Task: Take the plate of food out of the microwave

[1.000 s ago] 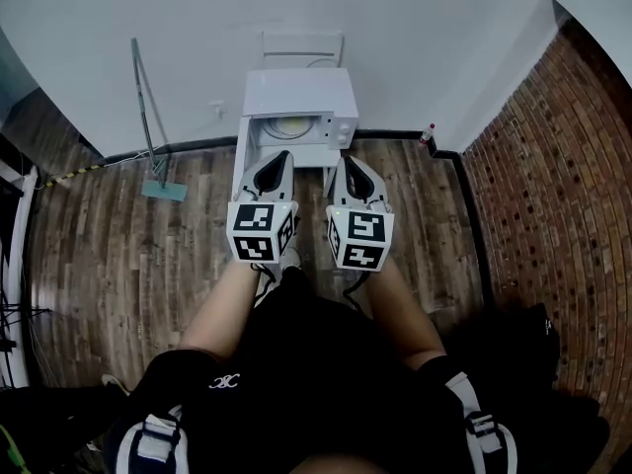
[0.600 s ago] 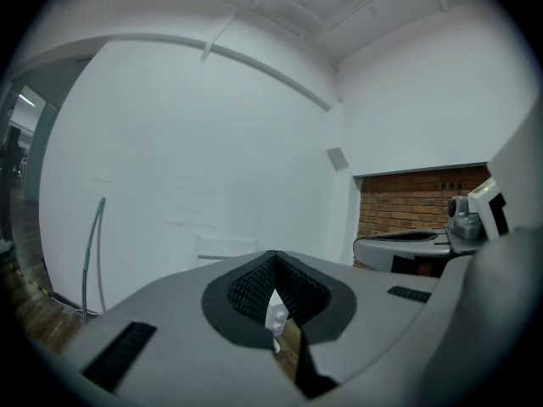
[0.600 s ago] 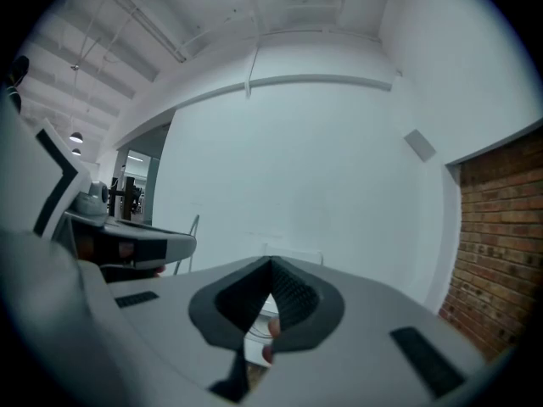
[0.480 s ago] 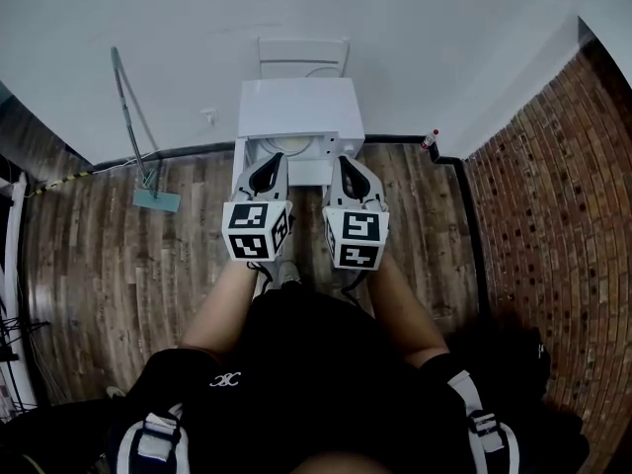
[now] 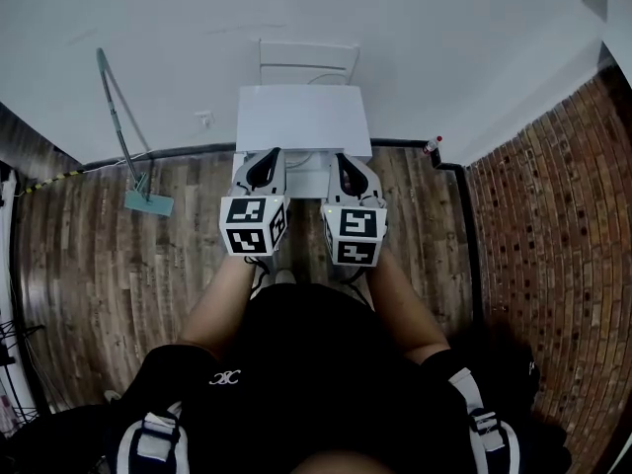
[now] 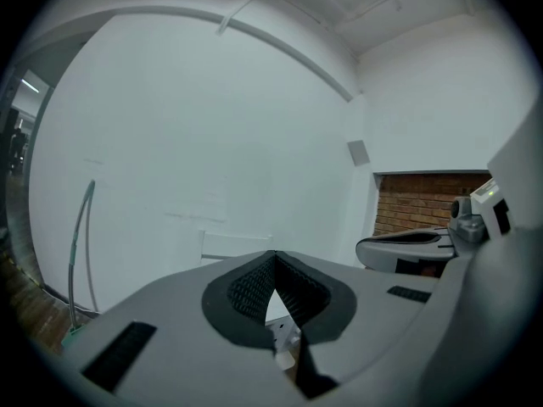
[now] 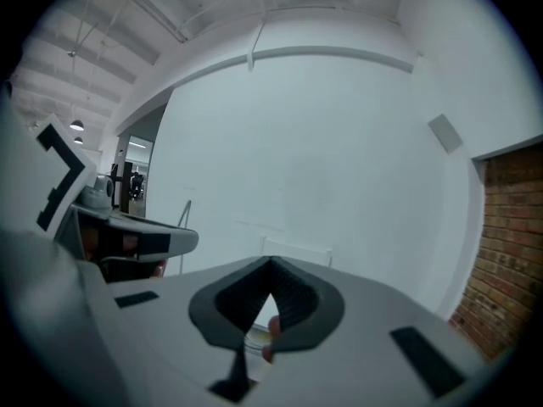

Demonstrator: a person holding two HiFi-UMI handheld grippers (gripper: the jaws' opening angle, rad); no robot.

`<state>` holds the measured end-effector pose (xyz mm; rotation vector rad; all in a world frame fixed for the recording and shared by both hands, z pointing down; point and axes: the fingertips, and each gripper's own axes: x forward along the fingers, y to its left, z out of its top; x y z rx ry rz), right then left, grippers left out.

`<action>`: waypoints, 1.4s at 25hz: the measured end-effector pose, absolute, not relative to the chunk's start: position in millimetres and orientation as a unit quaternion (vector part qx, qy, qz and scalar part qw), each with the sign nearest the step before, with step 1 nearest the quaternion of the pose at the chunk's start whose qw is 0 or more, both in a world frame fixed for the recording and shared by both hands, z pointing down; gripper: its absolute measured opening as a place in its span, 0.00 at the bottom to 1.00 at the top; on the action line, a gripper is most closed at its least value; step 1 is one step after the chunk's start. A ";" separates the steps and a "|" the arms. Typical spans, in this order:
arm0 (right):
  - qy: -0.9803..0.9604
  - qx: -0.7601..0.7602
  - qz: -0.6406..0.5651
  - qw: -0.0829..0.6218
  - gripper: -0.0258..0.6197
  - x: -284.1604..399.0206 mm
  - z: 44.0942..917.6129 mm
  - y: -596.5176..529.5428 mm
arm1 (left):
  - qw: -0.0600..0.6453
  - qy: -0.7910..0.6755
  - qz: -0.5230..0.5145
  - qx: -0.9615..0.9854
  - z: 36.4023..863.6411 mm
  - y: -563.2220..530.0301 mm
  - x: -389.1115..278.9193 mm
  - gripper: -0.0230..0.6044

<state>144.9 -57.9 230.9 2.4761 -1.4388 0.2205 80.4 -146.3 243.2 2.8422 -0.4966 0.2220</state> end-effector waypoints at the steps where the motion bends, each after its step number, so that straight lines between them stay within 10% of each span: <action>1: -0.497 0.853 0.079 0.138 0.05 148.2 233.9 -62.2 | 0.127 -0.170 0.078 0.974 246.1 -150.9 84.5 0.03; 35: -0.748 0.569 0.067 0.335 0.05 173.1 407.0 -114.6 | 0.236 -0.473 0.098 0.843 392.9 -127.6 67.8 0.03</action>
